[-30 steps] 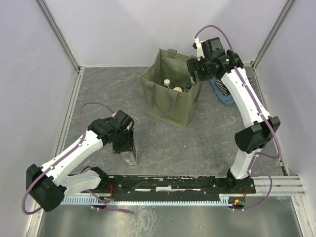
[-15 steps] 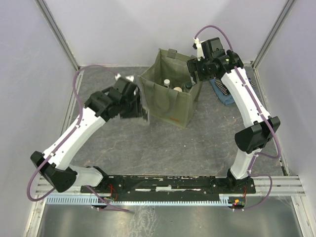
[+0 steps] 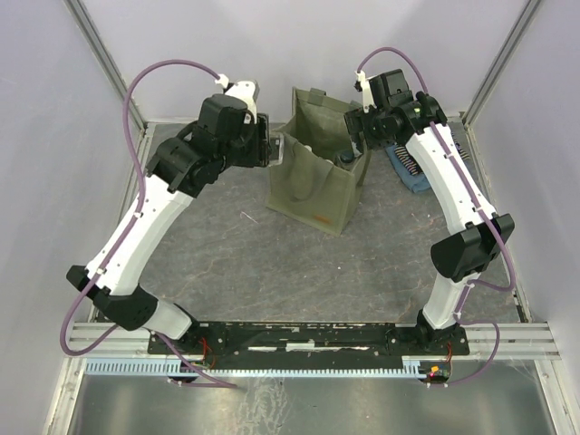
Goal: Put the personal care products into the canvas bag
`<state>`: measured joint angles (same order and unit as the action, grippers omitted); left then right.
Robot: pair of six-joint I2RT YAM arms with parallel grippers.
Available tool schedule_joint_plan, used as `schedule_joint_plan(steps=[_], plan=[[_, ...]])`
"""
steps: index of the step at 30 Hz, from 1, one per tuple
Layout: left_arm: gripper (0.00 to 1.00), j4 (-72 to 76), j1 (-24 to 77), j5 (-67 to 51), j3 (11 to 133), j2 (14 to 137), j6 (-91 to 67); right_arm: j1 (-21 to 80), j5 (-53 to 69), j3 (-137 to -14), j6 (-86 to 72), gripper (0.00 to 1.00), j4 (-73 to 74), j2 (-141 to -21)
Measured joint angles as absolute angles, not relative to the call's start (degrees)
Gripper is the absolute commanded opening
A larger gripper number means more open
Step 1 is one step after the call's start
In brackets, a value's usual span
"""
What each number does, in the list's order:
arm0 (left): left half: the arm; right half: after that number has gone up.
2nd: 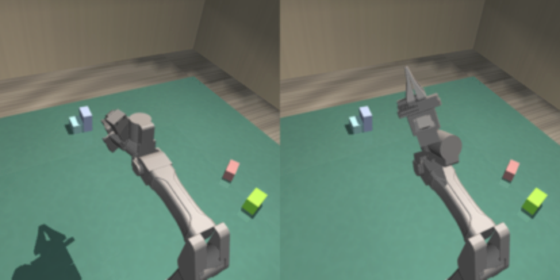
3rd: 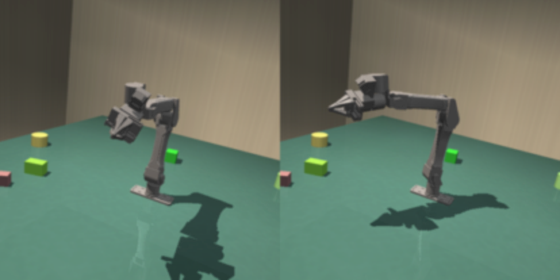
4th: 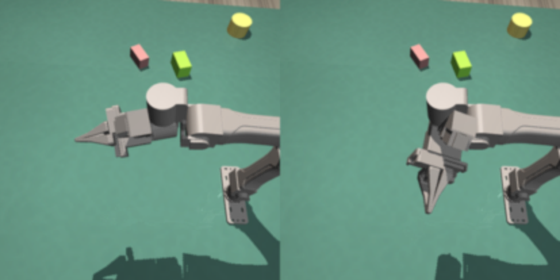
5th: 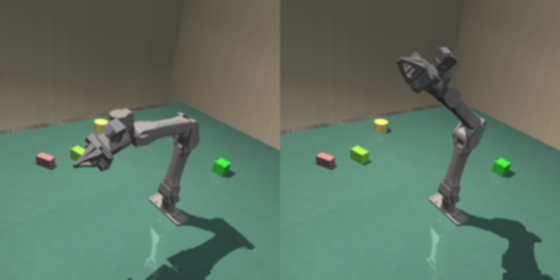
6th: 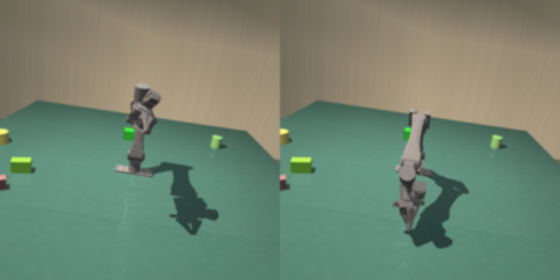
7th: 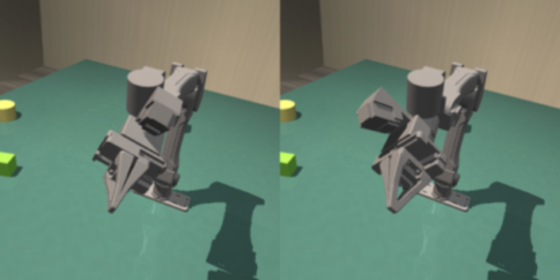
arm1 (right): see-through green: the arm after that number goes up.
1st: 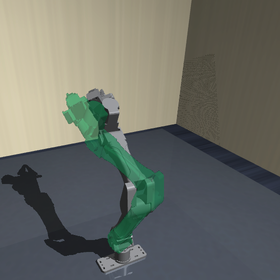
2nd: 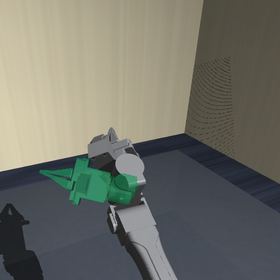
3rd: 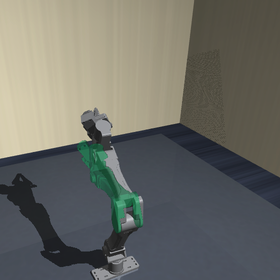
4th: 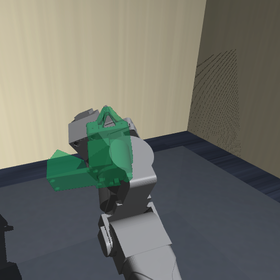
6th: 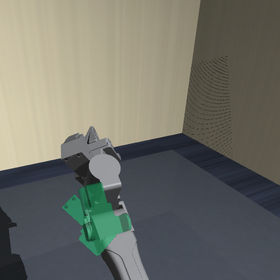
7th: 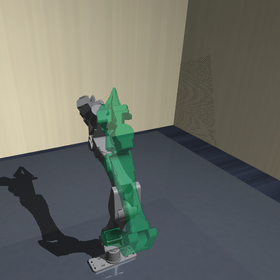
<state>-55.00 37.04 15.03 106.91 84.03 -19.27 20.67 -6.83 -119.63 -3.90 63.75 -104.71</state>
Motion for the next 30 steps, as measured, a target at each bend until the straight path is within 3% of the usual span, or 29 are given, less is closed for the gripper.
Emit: schedule_joint_plan(steps=[14, 30], plan=[[0.03, -48.2, 37.0, 8.3, 123.1, 87.1, -10.0, 20.5, -9.2, -119.9, -3.3, 0.89, 64.7, -105.5], [0.03, -46.2, 37.0, -6.2, 126.9, 106.8, -6.5, 19.6, -14.1, -126.8, -4.6, 0.90, 68.7, -107.5]])
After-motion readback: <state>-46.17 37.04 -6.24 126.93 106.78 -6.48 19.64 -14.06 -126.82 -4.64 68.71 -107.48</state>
